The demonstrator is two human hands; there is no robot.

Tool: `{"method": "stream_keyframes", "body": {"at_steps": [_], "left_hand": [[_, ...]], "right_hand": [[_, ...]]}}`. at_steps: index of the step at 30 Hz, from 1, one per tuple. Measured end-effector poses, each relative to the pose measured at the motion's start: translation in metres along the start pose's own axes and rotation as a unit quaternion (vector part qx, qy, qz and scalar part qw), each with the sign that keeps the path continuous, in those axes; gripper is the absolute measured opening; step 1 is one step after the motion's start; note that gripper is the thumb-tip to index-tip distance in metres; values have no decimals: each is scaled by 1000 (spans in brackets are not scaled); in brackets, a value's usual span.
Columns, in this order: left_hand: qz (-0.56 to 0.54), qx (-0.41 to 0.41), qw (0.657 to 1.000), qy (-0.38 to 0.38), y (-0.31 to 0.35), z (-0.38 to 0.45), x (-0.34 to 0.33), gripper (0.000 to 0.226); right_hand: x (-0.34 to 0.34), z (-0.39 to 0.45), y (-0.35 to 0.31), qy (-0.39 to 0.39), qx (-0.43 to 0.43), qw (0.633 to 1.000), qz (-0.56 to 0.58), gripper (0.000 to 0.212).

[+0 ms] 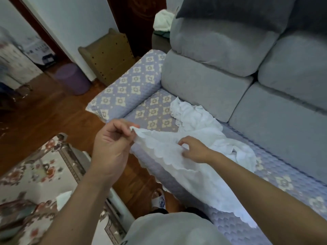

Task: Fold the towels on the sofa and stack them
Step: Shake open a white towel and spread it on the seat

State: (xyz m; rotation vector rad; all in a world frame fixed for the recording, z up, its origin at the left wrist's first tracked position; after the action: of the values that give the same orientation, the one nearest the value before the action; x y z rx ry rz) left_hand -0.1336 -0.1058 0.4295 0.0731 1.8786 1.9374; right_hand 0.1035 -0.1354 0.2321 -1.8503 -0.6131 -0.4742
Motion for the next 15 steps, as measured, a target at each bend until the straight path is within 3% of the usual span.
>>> {"method": "stream_keyframes", "body": {"at_steps": [2, 5, 10, 15], "left_hand": [[-9, -9, 1000, -24, 8, 8, -15, 17], [-29, -13, 998, -50, 21, 28, -35, 35], [-4, -30, 999, -20, 38, 80, -66, 31], [-2, -55, 996, -72, 68, 121, -114, 39]], "right_hand": [[14, -9, 3, -77, -19, 996, 44, 14], [41, -35, 12, -138, -47, 981, 127, 26], [112, -103, 32, -93, -33, 978, 183, 24], [212, -165, 24, 23, -34, 975, 219, 42]]}}
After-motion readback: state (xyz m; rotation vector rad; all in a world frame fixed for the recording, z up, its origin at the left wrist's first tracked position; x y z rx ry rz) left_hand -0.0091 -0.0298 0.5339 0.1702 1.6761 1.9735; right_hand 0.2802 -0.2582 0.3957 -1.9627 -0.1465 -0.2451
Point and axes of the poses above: each hand's wrist, its own z-axis towards the middle knuckle, its own x-axis out of the back of the hand, y = z × x, the point moved 3 cm from there along z, towards the middle knuckle, and after that the axes turned 4 degrees about y, right-handed, at the moved point
